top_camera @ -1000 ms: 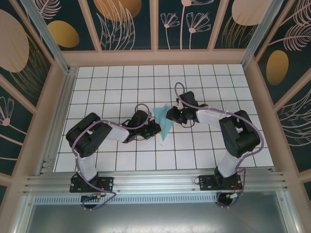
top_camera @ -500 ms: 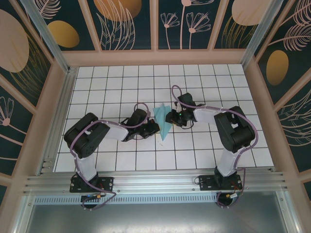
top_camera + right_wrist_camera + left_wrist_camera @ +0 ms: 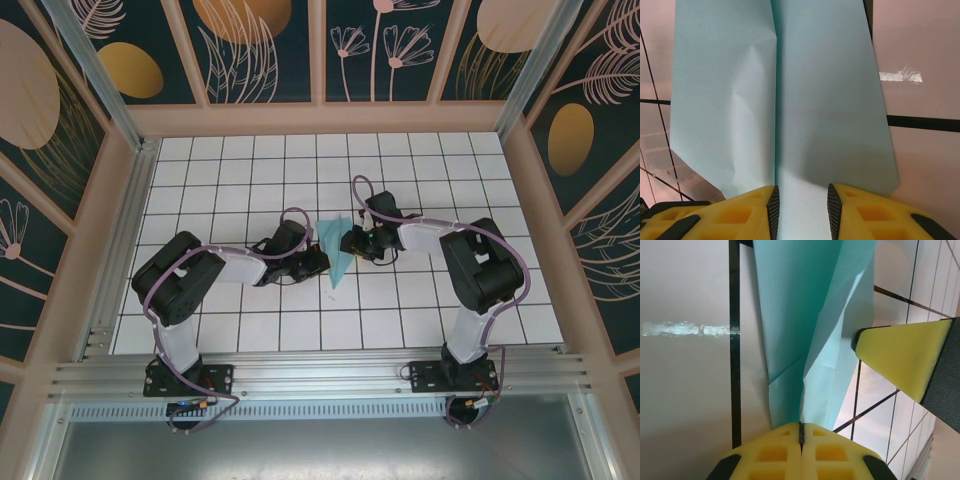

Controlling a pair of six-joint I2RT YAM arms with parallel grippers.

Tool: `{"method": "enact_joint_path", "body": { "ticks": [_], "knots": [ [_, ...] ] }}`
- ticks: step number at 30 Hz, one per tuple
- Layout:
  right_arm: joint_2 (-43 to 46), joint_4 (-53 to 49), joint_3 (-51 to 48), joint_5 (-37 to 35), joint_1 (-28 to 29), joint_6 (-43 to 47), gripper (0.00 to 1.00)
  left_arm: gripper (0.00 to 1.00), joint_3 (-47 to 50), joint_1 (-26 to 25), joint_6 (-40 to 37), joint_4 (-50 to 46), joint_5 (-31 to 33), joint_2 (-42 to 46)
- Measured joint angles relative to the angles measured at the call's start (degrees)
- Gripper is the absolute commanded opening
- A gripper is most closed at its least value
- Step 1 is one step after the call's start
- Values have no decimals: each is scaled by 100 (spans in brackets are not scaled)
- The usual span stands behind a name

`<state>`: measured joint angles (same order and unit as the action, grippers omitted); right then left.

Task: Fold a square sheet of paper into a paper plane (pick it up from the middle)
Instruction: Fourth fold the wing at the center of the table.

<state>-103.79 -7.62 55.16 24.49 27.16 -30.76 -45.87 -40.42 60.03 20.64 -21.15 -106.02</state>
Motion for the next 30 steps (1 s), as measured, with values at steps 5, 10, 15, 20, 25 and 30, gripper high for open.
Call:
{"method": "enact_joint_path", "body": {
  "ticks": [5, 10, 15, 20, 25, 30],
  "knots": [
    [0, -15, 0, -44, 4, 26, 35, 0, -66, 0, -116, -210, 98, -9],
    [-24, -42, 26, -66, 4, 26, 35, 0, -72, 4, -155, -254, 160, -11],
    [-26, -61, 35, -74, 4, 26, 35, 0, -103, 4, -177, -310, 190, -11],
    [-26, -61, 37, -90, 4, 28, 35, 0, -184, 4, -225, -393, 210, -50],
    [-26, -61, 37, -105, 4, 46, 34, 0, -269, 4, -304, -470, 210, -94],
    [-26, -61, 37, -105, 4, 46, 34, 0, -319, 4, -330, -544, 210, -114]
  ]
}}
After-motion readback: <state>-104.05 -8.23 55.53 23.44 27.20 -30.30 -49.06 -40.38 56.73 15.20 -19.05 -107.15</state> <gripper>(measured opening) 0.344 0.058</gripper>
